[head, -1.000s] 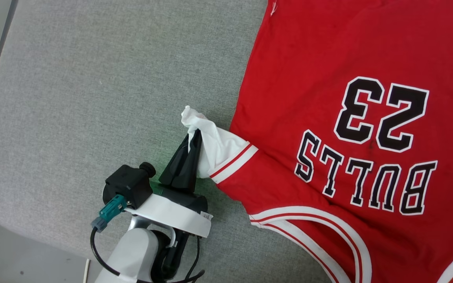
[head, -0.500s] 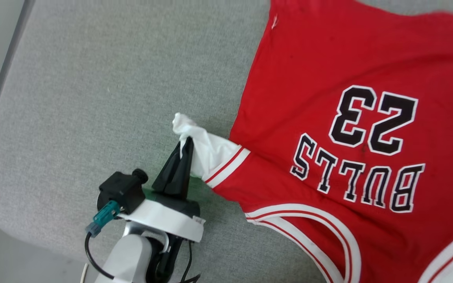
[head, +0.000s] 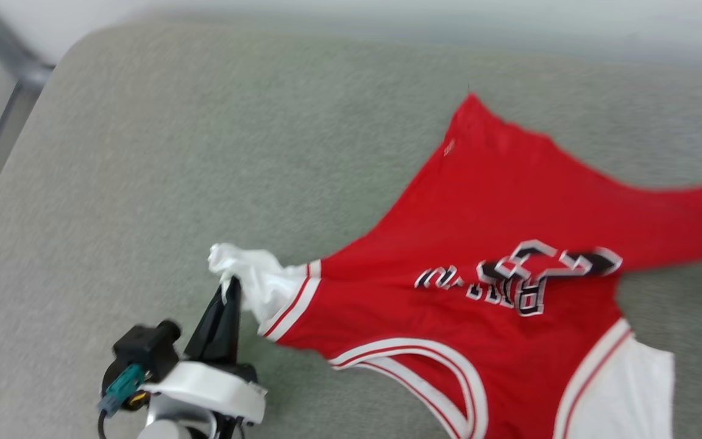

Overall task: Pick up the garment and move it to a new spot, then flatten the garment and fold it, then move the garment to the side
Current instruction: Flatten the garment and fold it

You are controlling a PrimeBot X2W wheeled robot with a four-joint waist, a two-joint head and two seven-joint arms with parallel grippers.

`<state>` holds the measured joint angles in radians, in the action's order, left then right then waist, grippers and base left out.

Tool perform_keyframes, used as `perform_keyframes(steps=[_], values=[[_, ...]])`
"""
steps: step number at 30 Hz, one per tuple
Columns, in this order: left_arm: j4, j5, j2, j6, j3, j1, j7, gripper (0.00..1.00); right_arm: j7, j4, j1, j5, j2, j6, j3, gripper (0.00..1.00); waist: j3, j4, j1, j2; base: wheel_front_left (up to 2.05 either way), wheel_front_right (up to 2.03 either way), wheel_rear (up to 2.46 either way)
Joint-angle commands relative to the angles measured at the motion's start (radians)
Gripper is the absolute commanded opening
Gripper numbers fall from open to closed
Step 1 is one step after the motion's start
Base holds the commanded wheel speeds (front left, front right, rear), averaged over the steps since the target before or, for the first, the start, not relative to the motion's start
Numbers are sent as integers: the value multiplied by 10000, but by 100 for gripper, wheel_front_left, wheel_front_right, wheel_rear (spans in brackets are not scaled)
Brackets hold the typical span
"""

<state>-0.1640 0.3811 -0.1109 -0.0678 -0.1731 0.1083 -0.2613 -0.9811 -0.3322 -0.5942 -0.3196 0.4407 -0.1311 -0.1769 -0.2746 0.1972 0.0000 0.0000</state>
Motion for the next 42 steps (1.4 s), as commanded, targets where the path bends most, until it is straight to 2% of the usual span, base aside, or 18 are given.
perform_keyframes(steps=[1, 11, 19, 20, 21, 26, 32, 35, 38, 42], values=[[-22, 55, -114, 106, 130, -247, 9, 0, -47, 520, 883, -67, -199, 7, -196, 0, 812, -816, 0, 0, 0, 0, 0], [-45, 269, -439, 472, 394, -1095, 605, 0, -390, 3118, 5169, -312, -1616, 7, -940, 0, 1543, -2046, 0, 0, 0, 0, 0], [-7, 407, -607, 587, 446, -1345, 930, 0, 16, 3932, 7503, -416, -3211, 6, -1349, 0, 1630, -2464, 0, 0, 0, 0, 0], [-6, 420, -616, 593, 435, -1352, 968, 0, 186, 3964, 7661, -451, -3354, 7, -1420, 25, 1627, -2480, 0, 0, 0, 0, 0], [-8, 425, -621, 590, 410, -1338, 1007, 0, 320, 3937, 7839, -492, -3475, 7, -1456, 100, 1617, -2487, 0, 0, 0, 0, 0], [-81, 446, -691, 538, 342, -1172, 1101, 0, 2236, 3952, 7936, -833, -3836, 7, -1754, 100, 1603, -2484, 0, 0, 0, 0, 0], [-39, 456, -739, 567, 291, -1032, 1135, 0, 6575, 3753, 7136, -868, -3889, 6, -1542, 100, 1487, -2455, 0, 0, 0, 0, 0], [43, 440, -749, 572, 253, -892, 1150, 0, 8133, 3280, 6495, -690, -3730, 6, -1272, 100, 1274, -2399, 0, 0, 0, 0, 0], [184, 391, -737, 570, 180, -678, 1146, 0, 8954, 2604, 5631, -630, -3410, 6, -899, 100, 953, -2325, 0, 0, 0, 0, 0], [392, 245, -730, 444, -21, -254, 1111, 0, 8976, 1598, 4178, -752, -2741, 6, -158, 100, 341, -2124, 0, 0, 0, 0, 0]])
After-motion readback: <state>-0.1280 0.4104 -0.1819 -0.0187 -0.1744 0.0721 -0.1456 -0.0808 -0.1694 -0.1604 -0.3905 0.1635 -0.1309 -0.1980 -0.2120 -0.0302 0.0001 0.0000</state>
